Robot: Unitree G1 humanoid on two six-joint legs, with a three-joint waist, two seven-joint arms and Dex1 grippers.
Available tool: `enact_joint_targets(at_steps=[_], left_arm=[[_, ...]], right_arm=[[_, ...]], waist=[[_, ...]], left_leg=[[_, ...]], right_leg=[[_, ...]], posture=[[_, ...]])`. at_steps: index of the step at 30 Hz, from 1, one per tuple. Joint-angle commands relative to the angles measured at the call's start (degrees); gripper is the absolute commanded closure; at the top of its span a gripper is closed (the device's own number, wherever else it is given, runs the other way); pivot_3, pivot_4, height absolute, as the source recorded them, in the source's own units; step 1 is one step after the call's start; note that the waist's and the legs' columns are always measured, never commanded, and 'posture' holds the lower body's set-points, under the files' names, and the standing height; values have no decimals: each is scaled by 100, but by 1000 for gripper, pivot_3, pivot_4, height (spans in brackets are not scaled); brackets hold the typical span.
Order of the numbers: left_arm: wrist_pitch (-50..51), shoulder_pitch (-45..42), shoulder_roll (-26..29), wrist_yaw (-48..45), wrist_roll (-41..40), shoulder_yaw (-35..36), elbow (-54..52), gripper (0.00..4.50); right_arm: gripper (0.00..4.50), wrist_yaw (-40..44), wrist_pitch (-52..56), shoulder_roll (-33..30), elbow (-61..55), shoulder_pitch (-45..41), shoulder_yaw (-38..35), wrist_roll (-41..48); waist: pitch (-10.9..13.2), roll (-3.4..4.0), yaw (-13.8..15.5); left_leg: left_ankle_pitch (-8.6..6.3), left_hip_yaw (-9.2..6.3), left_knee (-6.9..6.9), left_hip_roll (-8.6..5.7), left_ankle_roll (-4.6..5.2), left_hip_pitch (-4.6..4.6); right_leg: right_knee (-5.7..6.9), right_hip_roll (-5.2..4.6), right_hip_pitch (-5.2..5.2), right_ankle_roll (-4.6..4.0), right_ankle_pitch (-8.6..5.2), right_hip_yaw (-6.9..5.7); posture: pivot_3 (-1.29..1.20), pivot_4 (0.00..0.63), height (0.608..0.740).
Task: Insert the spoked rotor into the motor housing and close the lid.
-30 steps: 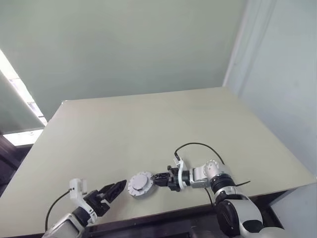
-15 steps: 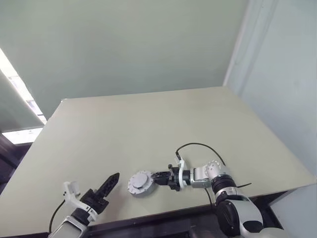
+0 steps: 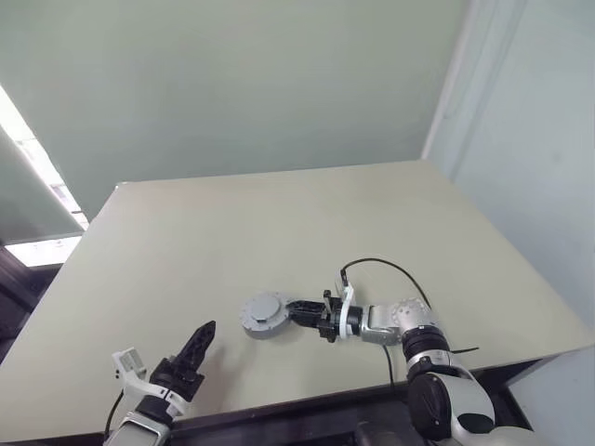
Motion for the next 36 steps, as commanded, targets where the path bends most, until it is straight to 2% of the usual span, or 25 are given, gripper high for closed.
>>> enact_joint_targets(at_steps=[1, 8, 13, 28, 31, 35, 36], left_arm=[[-145, -220, -172, 105, -430, -38, -202, 101], [19, -332, -315, 241, -753, -393, -140, 101], [40, -439, -467, 185, -546, -818, 135, 101], [-109, -904, -658, 227, -460, -898, 765, 101], [-150, -931, -693, 252, -430, -894, 797, 705], [-158, -892, -708, 242, -418, -904, 789, 2089], [-175, -876, -716, 240, -401, -903, 783, 2254]], right_arm=[[3152, 104, 118, 555, -437, -114, 31, 427], [3152, 27, 178, 570, -584, -96, 132, 534], [3152, -15, 208, 602, -659, -123, 167, 612], [3152, -154, 263, 612, -811, -121, 288, 778], [3152, -173, 257, 601, -804, -128, 303, 788], [3152, -199, 258, 598, -814, -121, 322, 802], [3152, -203, 263, 601, -822, -117, 328, 808]], waist=[[0, -2, 10], [-2, -4, 1], [-2, -4, 4], [-2, -4, 4], [-2, -4, 4], [-2, -4, 5], [-2, -4, 5]], left_leg=[[0, -2, 3, 0, 0, -2], [0, 1, 9, -2, 0, -3], [0, 1, 17, -4, 0, -4], [0, -3, 50, -4, 1, -5], [0, -3, 50, -4, 1, -5], [0, -3, 51, -4, 1, -6], [0, -3, 51, -4, 1, -6]], right_leg=[[0, 0, 0, 0, 0, -2], [5, 2, 1, 1, 1, 2], [11, 2, 1, 1, 1, 2], [25, 7, 10, 2, 2, 2], [25, 7, 10, 2, 2, 3], [25, 7, 10, 3, 2, 3], [25, 7, 11, 3, 2, 3]], posture=[[0, 0, 740], [0, 0, 740], [0, 0, 740], [0, 0, 740], [0, 0, 740], [0, 0, 740], [0, 0, 740]])
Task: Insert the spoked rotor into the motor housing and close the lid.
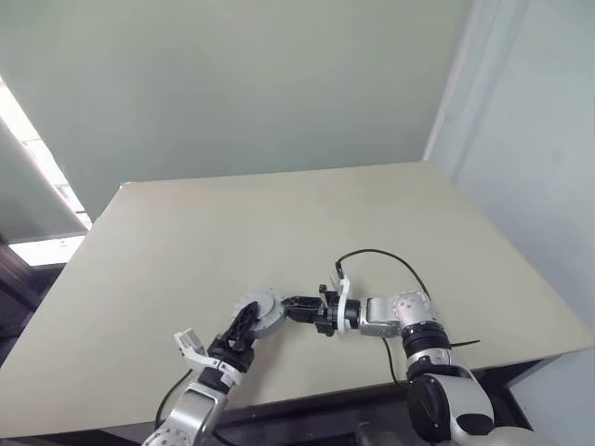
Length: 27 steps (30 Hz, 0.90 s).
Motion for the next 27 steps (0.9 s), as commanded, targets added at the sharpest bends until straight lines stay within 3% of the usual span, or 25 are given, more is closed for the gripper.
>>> enact_joint_targets(at_steps=[1, 12, 17, 21, 27], left_arm=[[-44, -10, 16, -21, 32, 12, -83, 2258], [-106, 46, -24, -121, 11, -9, -87, 2266], [-153, -19, -45, -104, -15, 0, -56, 2365], [-253, -69, -72, -109, 16, 27, -37, 2440], [-567, -170, -119, -218, 181, 131, -31, 2468]], right_arm=[[3152, 108, 28, 592, -283, -120, -32, 359], [3152, 342, 48, 540, -459, -18, 236, 367], [1548, 619, 28, 493, -739, 89, 506, 428], [19, 561, -123, 500, -696, 80, 458, 383], [0, 234, -620, 527, -641, 115, 441, 238]], waist=[[0, 0, 0], [0, 0, -2], [0, 0, 1], [-1, -1, 0], [0, -1, -1]], left_leg=[[0, 0, 0, 0, 0, 0], [0, 0, 1, 0, 0, 0], [0, 0, 1, 0, 0, 1], [0, 0, 4, 0, 0, 1], [0, 0, 4, 0, 0, 2]], right_leg=[[0, 0, 0, 0, 0, 0], [0, 0, 1, 0, 0, 1], [0, 0, 1, 0, 0, 1], [1, 0, 3, 1, 1, 1], [1, 1, 5, 2, 1, 1]], posture=[[0, 0, 740], [0, 0, 740], [0, 0, 740], [0, 0, 740], [0, 0, 740]])
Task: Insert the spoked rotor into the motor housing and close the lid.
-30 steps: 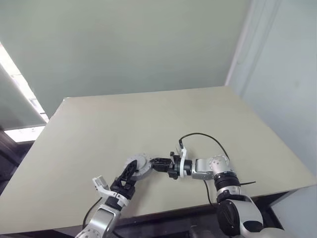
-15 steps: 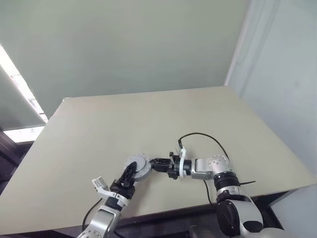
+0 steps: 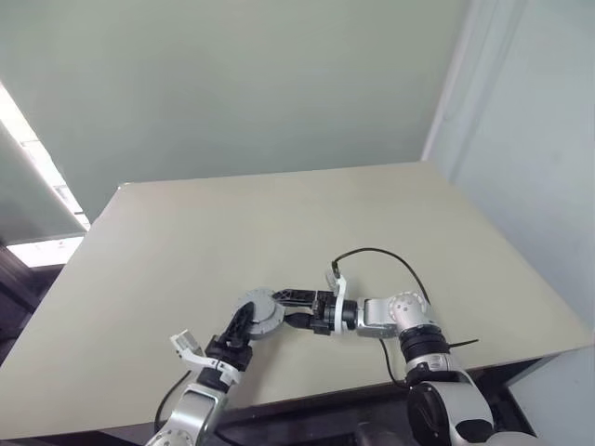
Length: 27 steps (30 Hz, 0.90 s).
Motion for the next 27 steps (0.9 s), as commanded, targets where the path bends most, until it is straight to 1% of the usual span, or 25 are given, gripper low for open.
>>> enact_joint_targets(at_steps=[1, 4, 7, 10, 12, 20, 23, 27], left_arm=[[-322, -204, -1, -132, 18, 206, -108, 2470], [-727, -445, -11, -159, 95, 435, -121, 2473], [-1322, -710, -18, -147, 367, 672, -145, 2485], [-1960, -861, 277, -238, 1261, 698, -65, 2485], [-2309, -931, 432, -280, 1703, 716, 64, 2485], [-3180, -1263, 770, -71, 2632, 1020, 860, 2488], [-3216, -1351, 878, -144, 2782, 1038, 1190, 2488], [-3148, -1526, 912, -237, 2785, 1040, 1482, 2489]], right_arm=[[0, 56, -346, 467, -302, -31, 118, 56], [0, 140, -858, 377, -562, 177, 563, -241], [0, 252, -1543, 279, -811, 418, 1039, -609], [0, 411, -2422, 120, -1057, 722, 1640, -1167], [0, 486, -2685, 39, -1155, 846, 1868, -1386], [0, 547, -3129, -168, -1653, 1199, 2238, -1776], [0, 628, -3413, -251, -1847, 1362, 2394, -1929], [0, 810, -3800, -305, -2029, 1514, 2552, -2054]], waist=[[0, 0, -6], [0, 0, -4], [-1, -1, 4], [-1, -2, 8], [-1, -2, 17], [-5, -16, 146], [-9, -23, 161], [-10, -39, 162]], left_leg=[[0, 0, 0, 0, 0, 0], [0, -1, -2, 1, 0, 0], [0, -6, -2, 2, 0, 0], [0, -3, -1, 2, -1, -1], [0, -1, 0, 0, -1, -1], [1, -6, 2, -3, -2, 0], [1, -7, 4, -3, -2, 0], [1, -7, 7, -3, -2, 1]], right_leg=[[0, 0, 0, 0, 0, 0], [1, 3, -2, 0, 0, 0], [1, 5, -1, 0, 0, -3], [0, 5, -1, 0, 1, 0], [-2, 3, -1, 0, 1, 2], [-3, 0, 1, 3, 2, -2], [-2, -1, 3, 3, 2, -4], [-2, -2, 6, 3, 3, -4]], posture=[[0, 0, 740], [0, 0, 740], [0, 0, 740], [0, 0, 740], [0, 0, 740], [0, 0, 740], [0, 0, 740], [0, 0, 740]])
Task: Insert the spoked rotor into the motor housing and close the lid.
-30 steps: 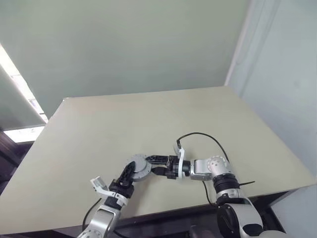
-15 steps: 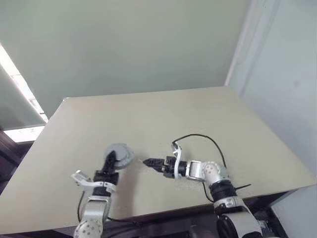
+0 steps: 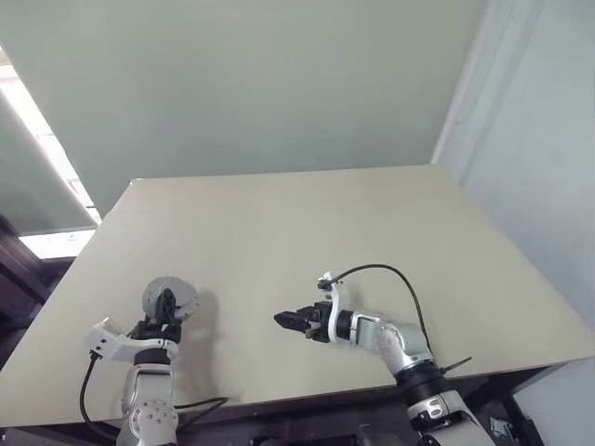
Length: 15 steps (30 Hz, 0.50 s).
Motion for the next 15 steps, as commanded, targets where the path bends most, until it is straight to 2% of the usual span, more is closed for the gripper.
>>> enact_joint_targets(at_steps=[1, 10, 15], left_arm=[[-87, -356, 87, -177, -21, 35, -30, 2489], [1, -698, -13, -132, -108, 120, 385, 2489], [386, -746, -26, -127, -256, 134, 481, 2489]], right_arm=[[0, 233, -425, -27, -374, -10, 140, -84], [0, 674, -754, -227, -579, 84, 474, -252], [0, 713, -893, -265, -574, 101, 575, -365]], waist=[[1, -8, -1], [-1, -17, -1], [-1, -18, 1]], left_leg=[[0, 0, 1, 0, 0, 0], [0, -3, 5, 0, 0, 7], [0, -3, 7, 0, 0, 8]], right_leg=[[0, 0, 1, 0, 0, 0], [2, 0, 9, 3, 3, -1], [3, 0, 10, 3, 3, -1]], posture=[[0, 0, 740], [0, 0, 740], [0, 0, 740]])
